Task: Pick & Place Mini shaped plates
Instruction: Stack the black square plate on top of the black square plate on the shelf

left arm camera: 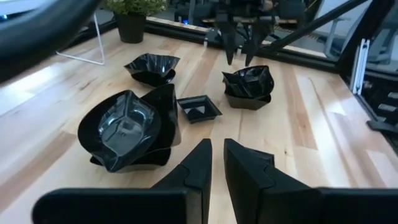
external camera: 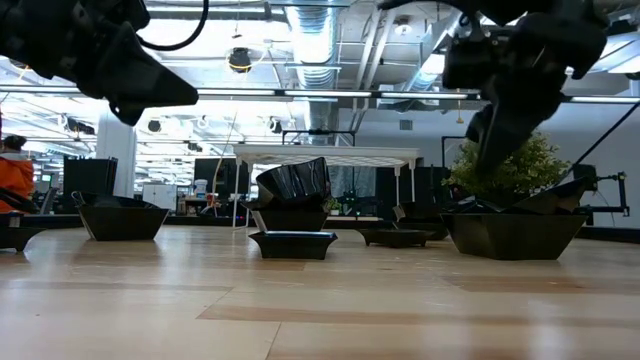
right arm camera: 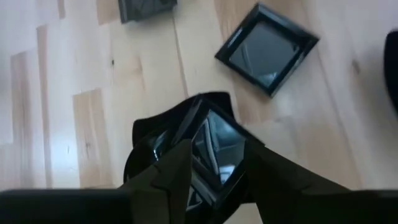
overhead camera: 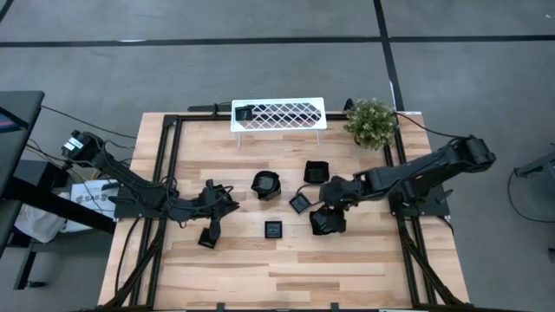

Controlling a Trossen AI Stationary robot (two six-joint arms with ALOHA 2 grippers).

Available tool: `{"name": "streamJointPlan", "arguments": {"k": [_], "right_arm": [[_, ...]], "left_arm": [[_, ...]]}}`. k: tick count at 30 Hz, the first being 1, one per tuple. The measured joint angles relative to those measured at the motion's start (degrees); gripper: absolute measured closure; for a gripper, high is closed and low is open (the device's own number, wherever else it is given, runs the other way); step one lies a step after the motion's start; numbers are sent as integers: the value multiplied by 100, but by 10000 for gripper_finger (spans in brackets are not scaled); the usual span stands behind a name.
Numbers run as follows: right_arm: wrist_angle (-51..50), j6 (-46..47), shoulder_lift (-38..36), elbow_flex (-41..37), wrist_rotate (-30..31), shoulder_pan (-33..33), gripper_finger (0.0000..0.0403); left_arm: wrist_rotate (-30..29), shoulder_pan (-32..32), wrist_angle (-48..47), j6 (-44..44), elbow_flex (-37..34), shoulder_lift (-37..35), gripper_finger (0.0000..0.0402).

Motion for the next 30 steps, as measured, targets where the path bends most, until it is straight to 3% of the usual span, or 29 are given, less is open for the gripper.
{"name": "streamJointPlan", "arguments": {"k": [11, 30], "right_arm": [[-2, 479, 483, -4, -140, 20, 269], [-353, 462, 361, -7, -115, -42, 286]], "left_arm": [[289, 0, 72, -67, 0, 0, 357], [291, 0, 156, -65, 0, 0, 357]]}}
